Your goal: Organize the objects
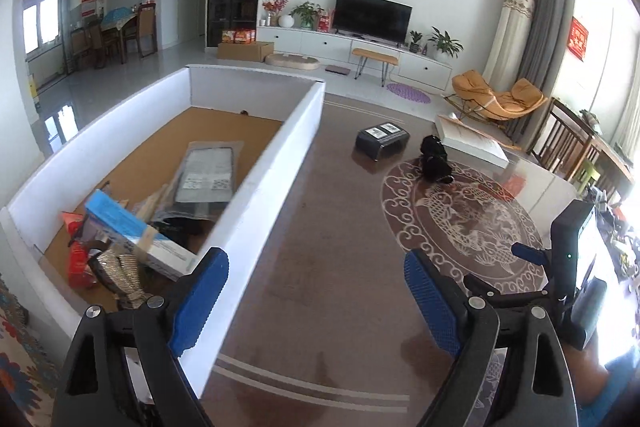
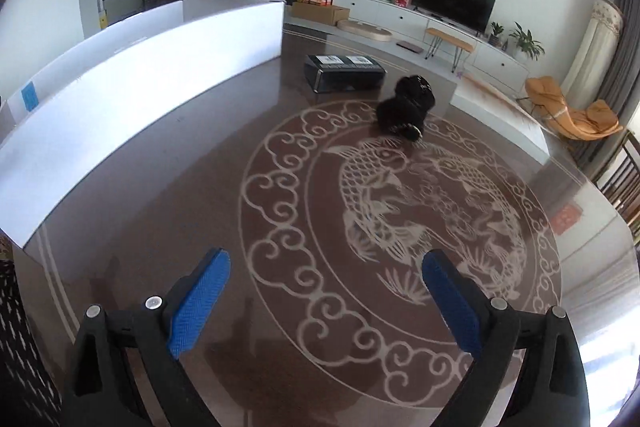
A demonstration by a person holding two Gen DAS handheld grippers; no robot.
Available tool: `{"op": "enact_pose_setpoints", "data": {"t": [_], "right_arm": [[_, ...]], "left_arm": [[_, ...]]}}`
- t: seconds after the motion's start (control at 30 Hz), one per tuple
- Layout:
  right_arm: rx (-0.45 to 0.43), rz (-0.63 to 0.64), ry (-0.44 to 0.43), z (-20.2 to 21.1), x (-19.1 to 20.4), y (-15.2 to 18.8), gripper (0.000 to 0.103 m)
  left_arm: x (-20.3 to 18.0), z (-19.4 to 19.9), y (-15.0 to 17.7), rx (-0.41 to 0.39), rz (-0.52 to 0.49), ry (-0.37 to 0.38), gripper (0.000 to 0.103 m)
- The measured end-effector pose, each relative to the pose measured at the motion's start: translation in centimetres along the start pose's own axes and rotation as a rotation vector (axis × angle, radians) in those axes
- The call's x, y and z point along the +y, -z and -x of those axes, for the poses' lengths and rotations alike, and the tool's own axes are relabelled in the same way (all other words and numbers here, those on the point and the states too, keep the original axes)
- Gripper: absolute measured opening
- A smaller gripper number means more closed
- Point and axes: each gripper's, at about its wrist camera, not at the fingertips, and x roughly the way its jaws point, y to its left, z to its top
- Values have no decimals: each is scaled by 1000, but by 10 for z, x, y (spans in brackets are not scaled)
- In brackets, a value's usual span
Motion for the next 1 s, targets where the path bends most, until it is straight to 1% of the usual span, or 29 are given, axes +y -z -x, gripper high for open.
{"op": "enact_pose_setpoints", "data": {"t": [0.07,0.17,0.23,0.3,0.4,0.53,0.67,0.8,1.0], "right_arm": [[29,-53,33,-1,-30,23,97],[45,-139,51,3,-61,48,97],[49,-184,49,4,-73,57,98],[47,-222,34,7,-77,60,98],[51,-237,34,5,-78,58,98],[65,-259,25,1,-79,58,103],[65,-258,27,1,-80,58,103],[65,-258,27,1,-80,58,103],[65,-257,27,1,-80,58,103]], "left_arm": [[-30,-15,10,42,-45,30,90],[-63,-41,24,99,-104,42,90],[-78,-56,32,139,-127,34,90],[-86,-69,42,167,-137,19,90],[-87,-81,50,188,-144,-6,90],[-82,-93,59,205,-138,-26,90],[-77,-99,64,220,-120,-35,90],[-76,-99,65,210,-114,-36,90],[-69,-104,66,223,-79,-45,90]]}}
